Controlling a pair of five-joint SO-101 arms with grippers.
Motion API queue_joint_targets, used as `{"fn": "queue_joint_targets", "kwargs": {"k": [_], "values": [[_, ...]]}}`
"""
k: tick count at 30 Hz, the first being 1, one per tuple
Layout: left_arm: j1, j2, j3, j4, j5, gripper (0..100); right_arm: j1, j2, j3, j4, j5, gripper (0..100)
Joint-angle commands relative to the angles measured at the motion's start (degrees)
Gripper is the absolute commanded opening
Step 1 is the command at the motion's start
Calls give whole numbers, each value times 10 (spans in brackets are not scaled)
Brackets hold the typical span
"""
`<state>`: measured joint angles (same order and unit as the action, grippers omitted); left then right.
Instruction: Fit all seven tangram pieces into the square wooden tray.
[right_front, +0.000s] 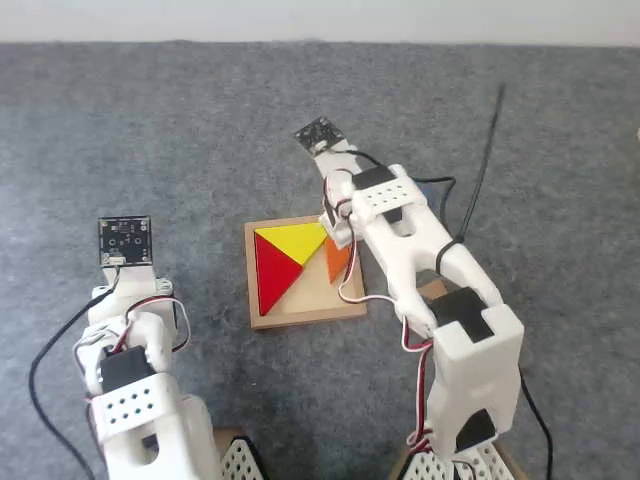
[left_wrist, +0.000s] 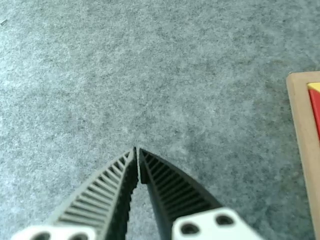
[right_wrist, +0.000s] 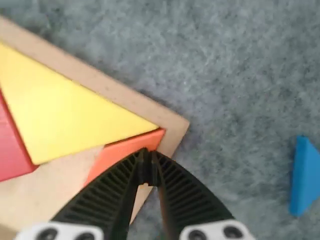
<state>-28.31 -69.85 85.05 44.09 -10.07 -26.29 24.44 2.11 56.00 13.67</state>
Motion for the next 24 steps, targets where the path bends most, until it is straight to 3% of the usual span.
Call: {"fn": "queue_joint_targets", "kwargs": {"k": [1, 8, 15, 24], "values": [[-2, 2, -28, -1, -6, 12, 10, 6, -40, 7, 6, 8], [-2, 2, -28, -1, -6, 12, 3, 8, -62, 7, 6, 8], [-2, 2, -28, -1, -6, 12, 46, -35, -91, 21, 3, 8], [-2, 2, -28, -1, -6, 12, 88, -215, -15, 144, 5, 8]]}}
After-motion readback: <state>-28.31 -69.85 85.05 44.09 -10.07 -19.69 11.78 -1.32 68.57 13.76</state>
